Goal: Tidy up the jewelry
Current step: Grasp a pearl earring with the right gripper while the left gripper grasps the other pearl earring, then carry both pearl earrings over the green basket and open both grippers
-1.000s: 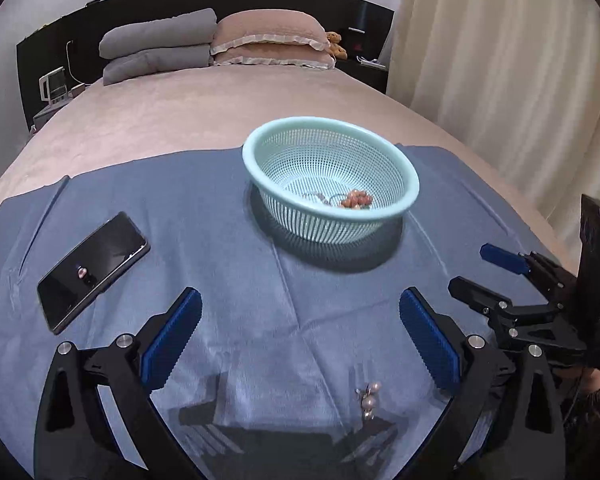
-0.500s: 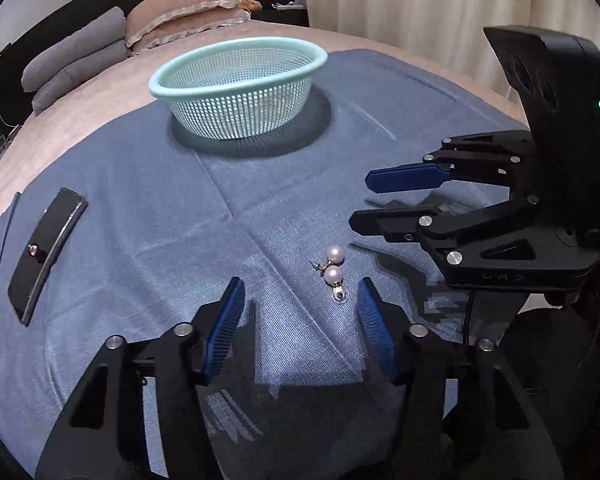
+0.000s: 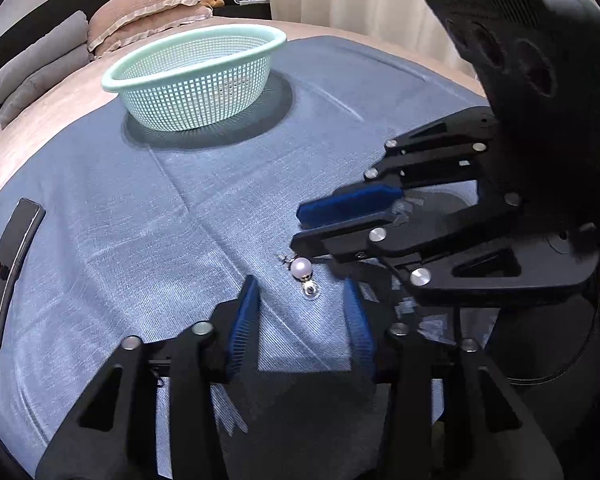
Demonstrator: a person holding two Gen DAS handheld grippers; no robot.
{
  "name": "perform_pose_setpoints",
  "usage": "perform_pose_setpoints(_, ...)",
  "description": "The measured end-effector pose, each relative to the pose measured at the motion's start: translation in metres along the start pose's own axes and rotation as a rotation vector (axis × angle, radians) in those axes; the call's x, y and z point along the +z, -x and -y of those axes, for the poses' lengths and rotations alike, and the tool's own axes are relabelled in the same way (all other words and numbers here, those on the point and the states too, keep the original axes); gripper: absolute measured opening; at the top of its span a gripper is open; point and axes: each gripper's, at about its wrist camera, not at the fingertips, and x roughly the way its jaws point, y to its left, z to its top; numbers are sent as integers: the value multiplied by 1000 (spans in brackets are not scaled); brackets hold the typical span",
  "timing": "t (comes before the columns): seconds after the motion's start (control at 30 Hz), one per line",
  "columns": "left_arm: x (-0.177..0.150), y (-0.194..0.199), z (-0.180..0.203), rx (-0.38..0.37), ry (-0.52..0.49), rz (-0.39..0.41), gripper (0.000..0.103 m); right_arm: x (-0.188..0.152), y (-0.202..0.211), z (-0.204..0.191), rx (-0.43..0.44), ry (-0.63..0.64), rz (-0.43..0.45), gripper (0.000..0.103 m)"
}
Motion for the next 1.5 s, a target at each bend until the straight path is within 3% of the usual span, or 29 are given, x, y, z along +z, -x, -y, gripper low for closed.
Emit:
perform_pose_setpoints(0.03,0,-2,-3,1,6,-4,28,-1,0,-2,-8,9,-4,9)
perform_pose_setpoints(0.07,0,-4,-6,-26,17,-2,10,-2,-1,-3,-10,9,-10,9)
perform_pose_setpoints(0.1,-1,-5,-9,-61,34,-1,8,-3,-1,-1,-8,0,-7,9)
perform_pose_setpoints(0.3,-2,-5,3,-47,-7,0,8,-10,10,6,-36,-56,12,8)
perform_pose_setpoints(0.63,-13,10,-4,-86,43,4,8,-22,26,14,-69,-98,-3,5)
perform_pose_setpoints(0.87,-27,26,-2,-70,53,10,8,-7,20,10,-46,-96,-8,9)
perform_pose_setpoints(0.97,-34,34,-3,-62,63,11,8,0,11,7,-27,-86,-29,20)
perform_pose_setpoints(1.07,-41,42,-5,-57,72,12,8,4,1,5,-29,-80,-59,22)
perform_pose_setpoints(1.37,-47,52,-19,-56,112,19,8,-5,5,0,-39,-60,-52,11)
perform_pose_setpoints(1.5,-37,53,-27,-80,139,30,8,-10,18,7,-66,-70,-38,11)
